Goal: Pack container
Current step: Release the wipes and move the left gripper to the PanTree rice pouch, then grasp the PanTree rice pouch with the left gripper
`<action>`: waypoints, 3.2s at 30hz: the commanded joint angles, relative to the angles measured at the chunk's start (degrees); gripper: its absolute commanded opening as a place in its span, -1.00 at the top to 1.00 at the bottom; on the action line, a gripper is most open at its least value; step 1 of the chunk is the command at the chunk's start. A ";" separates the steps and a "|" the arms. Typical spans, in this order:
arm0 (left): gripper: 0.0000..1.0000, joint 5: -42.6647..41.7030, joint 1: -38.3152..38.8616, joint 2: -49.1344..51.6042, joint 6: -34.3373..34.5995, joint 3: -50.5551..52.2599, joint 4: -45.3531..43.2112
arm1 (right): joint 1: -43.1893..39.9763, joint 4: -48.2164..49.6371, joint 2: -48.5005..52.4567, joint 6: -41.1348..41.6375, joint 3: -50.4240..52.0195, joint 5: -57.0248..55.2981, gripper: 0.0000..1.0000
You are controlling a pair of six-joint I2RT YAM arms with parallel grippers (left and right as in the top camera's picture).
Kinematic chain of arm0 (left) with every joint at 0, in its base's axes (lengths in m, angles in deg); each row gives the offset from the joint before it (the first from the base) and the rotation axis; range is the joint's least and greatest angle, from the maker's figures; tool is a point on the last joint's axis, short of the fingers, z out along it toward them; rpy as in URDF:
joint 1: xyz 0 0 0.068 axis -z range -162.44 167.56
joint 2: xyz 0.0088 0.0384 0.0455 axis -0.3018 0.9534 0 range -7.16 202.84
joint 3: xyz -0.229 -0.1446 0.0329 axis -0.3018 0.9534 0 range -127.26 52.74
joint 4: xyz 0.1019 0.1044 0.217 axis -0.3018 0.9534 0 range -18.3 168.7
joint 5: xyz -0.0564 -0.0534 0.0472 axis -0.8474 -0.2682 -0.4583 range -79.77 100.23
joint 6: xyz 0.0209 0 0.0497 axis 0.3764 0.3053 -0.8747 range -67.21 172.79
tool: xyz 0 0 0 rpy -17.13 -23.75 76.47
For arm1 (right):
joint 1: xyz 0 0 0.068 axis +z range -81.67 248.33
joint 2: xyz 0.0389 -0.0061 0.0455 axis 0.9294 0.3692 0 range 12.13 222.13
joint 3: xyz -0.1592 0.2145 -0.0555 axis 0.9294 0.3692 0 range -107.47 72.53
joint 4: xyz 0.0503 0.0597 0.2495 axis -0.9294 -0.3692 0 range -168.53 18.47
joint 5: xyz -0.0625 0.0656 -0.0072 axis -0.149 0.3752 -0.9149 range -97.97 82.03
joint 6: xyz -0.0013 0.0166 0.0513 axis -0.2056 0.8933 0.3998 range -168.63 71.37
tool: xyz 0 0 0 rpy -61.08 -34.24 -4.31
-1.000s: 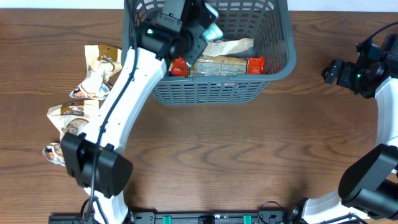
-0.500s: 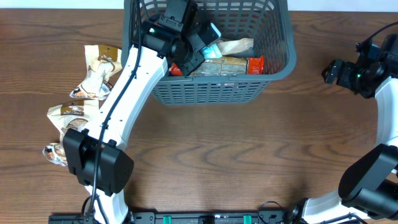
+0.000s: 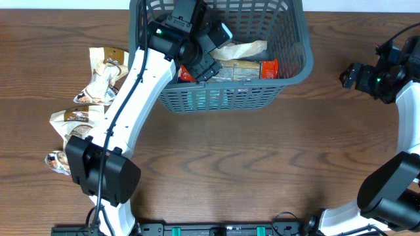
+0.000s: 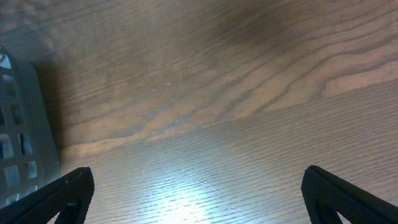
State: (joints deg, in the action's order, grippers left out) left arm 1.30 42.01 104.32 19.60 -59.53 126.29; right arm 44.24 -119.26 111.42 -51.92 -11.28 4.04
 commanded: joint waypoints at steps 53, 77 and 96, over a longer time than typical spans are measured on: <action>-0.89 7.85 -34.73 19.71 19.54 -2.93 8.24 | 0.83 0.46 -0.26 -0.24 0.24 0.17 -0.99; -0.89 7.85 -34.77 24.94 15.04 -2.27 4.22 | 0.81 -0.20 -0.26 -0.68 0.24 0.15 -0.98; -0.90 7.85 -34.77 25.07 15.06 4.28 1.90 | 0.72 -0.92 -0.26 -2.16 0.24 -0.22 -0.99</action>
State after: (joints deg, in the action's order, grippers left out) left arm 8.73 7.48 128.32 35.77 -57.28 128.19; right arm 44.24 -120.11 111.39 -53.16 -11.28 3.97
